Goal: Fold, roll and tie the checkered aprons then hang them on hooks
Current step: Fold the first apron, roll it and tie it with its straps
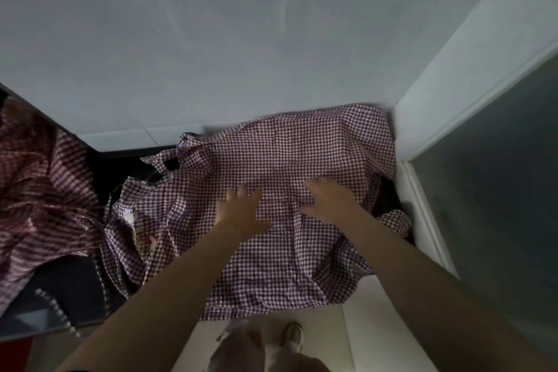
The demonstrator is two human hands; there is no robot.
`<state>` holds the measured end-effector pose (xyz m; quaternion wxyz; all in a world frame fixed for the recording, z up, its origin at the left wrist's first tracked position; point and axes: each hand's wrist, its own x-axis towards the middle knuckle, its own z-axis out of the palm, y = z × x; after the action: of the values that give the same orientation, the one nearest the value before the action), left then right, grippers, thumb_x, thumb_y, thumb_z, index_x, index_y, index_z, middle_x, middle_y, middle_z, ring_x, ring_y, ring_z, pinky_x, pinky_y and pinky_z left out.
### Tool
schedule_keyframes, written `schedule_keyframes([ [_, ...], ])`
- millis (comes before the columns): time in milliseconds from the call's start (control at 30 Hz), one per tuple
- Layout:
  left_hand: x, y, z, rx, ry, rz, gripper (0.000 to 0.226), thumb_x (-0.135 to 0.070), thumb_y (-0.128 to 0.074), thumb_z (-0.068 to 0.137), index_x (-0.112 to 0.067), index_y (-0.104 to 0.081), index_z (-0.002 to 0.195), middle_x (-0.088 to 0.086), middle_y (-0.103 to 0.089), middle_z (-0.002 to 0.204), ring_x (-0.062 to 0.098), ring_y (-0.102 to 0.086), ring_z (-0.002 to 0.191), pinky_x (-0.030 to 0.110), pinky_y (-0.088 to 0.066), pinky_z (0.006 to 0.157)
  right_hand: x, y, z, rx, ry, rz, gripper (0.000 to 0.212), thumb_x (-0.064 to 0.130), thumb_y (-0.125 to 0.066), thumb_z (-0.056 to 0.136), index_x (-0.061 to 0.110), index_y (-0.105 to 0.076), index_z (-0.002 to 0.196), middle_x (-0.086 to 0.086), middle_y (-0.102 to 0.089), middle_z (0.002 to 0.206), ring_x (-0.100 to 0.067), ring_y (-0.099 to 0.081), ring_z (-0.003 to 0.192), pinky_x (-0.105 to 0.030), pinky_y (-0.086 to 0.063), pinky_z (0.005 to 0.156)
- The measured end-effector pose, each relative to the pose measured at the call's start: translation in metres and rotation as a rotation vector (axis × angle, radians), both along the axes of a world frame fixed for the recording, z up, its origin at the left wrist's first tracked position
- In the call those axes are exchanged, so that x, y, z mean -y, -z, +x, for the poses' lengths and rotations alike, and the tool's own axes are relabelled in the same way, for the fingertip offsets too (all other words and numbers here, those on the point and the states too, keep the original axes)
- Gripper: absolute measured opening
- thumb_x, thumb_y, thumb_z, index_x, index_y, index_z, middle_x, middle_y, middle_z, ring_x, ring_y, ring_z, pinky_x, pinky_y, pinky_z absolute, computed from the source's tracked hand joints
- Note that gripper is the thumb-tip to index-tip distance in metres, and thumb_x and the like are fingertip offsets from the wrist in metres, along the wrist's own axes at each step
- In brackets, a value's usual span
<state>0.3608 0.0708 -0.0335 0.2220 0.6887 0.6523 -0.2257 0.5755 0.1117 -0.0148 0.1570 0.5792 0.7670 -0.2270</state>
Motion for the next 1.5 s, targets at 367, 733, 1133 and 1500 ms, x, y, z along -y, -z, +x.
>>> schedule_keyframes([
  [367,0.004,0.020,-0.034,-0.051,-0.216,0.088,0.099,-0.057,-0.065,0.085,-0.030,-0.003,0.156,0.015,0.000,0.163,0.043,-0.007,0.148,0.058,-0.028,0.112,0.032,0.035,0.028,0.039,0.140,0.441,0.033,0.023,-0.056,0.095,0.012,-0.053,0.126,-0.015,-0.056,0.125,-0.033,-0.055,0.115,-0.047,-0.046,0.096],
  [733,0.113,0.017,0.041,0.248,-0.131,0.476,0.056,-0.068,-0.044,0.085,-0.017,-0.061,0.071,-0.005,-0.060,0.068,0.015,-0.056,0.060,0.027,-0.040,0.054,0.104,0.012,0.038,-0.130,-0.091,-0.024,0.072,0.087,-0.059,0.064,0.024,-0.054,0.097,0.007,-0.059,0.099,-0.014,-0.054,0.092,-0.039,-0.040,0.089],
  [1133,0.156,0.043,0.042,0.055,0.061,0.392,0.066,-0.025,-0.081,0.072,-0.017,-0.046,0.127,0.003,-0.052,0.122,0.023,-0.053,0.114,0.039,-0.045,0.105,0.110,-0.008,0.064,0.000,0.042,0.102,0.016,0.025,-0.053,0.098,0.016,-0.066,0.095,0.002,-0.066,0.092,-0.020,-0.062,0.089,-0.039,-0.042,0.099],
  [1500,0.128,-0.015,0.020,0.337,-0.328,0.606,0.018,-0.024,-0.060,0.094,-0.014,-0.072,0.086,-0.001,-0.065,0.087,0.020,-0.059,0.078,0.032,-0.048,0.063,0.134,0.001,0.011,-0.302,-0.129,0.370,0.054,0.060,-0.068,0.082,0.013,-0.051,0.103,0.001,-0.049,0.096,-0.014,-0.048,0.082,-0.026,-0.040,0.059],
])
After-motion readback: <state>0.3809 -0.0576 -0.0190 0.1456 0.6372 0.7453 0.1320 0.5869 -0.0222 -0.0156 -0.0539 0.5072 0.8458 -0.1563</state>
